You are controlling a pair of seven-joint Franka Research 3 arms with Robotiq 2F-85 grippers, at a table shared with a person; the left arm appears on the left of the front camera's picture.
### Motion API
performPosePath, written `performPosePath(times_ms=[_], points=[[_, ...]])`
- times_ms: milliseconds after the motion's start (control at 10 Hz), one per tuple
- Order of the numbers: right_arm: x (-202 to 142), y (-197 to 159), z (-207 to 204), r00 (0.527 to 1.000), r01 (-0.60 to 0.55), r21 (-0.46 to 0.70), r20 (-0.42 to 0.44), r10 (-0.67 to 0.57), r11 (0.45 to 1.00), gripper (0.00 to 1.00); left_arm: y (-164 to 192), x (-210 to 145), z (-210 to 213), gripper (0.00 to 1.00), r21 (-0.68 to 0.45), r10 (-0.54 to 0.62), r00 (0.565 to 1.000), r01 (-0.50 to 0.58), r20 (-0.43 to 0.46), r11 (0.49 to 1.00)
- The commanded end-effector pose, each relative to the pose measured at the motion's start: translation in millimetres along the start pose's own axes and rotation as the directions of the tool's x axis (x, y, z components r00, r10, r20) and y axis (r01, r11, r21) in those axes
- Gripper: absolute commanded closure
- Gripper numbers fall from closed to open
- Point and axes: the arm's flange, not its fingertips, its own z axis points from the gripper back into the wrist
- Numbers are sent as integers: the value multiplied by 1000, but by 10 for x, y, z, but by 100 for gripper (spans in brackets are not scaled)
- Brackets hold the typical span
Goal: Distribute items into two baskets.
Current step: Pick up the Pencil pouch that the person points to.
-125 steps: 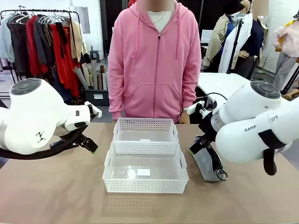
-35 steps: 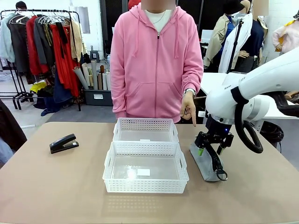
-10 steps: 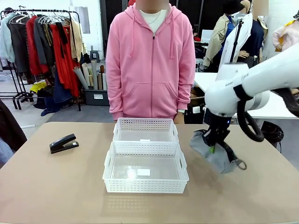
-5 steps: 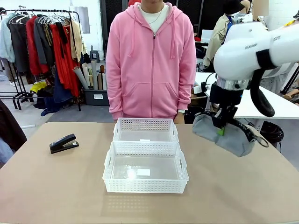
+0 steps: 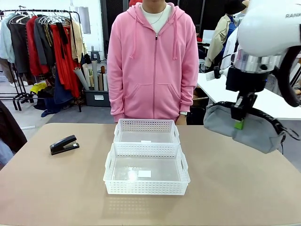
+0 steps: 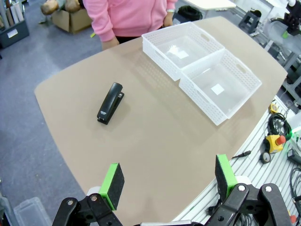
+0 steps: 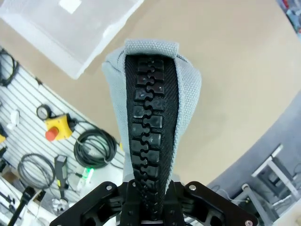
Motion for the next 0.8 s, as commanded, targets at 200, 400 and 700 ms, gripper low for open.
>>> performPosePath(times_ms=[200, 400, 700], points=[[-358, -207, 68, 999, -40, 40, -20, 41, 998, 100, -4, 5, 2, 0, -5, -2, 1000, 2, 7, 1000], [-304, -234, 37, 998, -9, -13, -65, 8, 1000, 100, -4, 5, 2, 0, -5, -2, 1000, 2, 7, 1000], [-334, -213, 79, 1000, -15, 48, -16, 16, 999, 100, -4, 5, 2, 0, -5, -2, 1000, 2, 7, 1000]])
